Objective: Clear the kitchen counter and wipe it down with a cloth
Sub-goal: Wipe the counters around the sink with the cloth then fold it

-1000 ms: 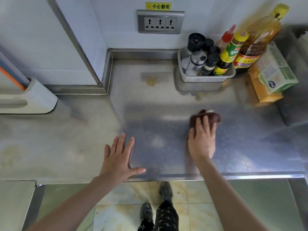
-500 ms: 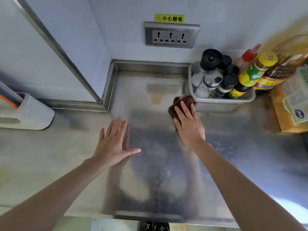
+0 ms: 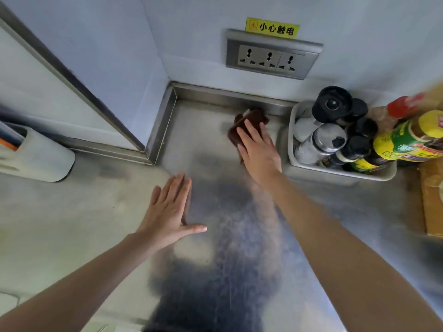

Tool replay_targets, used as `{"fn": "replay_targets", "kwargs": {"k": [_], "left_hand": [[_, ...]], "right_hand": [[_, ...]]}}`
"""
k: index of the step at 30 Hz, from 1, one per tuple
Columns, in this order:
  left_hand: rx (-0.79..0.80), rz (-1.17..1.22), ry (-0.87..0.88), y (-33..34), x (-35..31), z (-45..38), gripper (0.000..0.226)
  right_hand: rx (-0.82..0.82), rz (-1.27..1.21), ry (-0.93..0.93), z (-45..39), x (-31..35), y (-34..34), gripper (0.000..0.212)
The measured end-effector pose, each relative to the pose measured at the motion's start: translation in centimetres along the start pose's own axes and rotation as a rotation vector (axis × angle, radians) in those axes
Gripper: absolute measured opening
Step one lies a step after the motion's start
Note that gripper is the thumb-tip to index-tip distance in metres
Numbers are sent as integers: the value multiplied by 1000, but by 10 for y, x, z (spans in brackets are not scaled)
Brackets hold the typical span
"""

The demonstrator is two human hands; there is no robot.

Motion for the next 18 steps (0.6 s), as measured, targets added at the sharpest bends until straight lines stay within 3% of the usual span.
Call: {"fn": "replay_targets", "kwargs": {"k": [3, 7, 10, 15, 18], "left_hand": [[-8, -32, 4, -1, -1, 2, 118], [-17, -59, -43, 1, 3, 11, 115], [-48, -51, -85, -1, 14, 20, 113], [-115, 11, -139, -6, 33, 35, 110], [-161, 71, -150, -9, 41, 43, 105]], "right_hand": [[-33, 6, -13, -1, 11, 6, 44], [-84, 156, -572, 54, 40, 28, 45], [-55, 219, -746, 36, 29, 28, 45], [-94, 42, -321, -46, 24, -1, 41], [-110, -35, -225, -43, 45, -4, 41]]}}
Point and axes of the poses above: each hand's wrist, its own z-axis away from the middle knuckle, its own y-axis out of the palm, x = y × z, the point moved 3 cm from there along -z, towards the middle knuckle, and after that the axes turned 13 degrees about z, right-handed, at the moved point
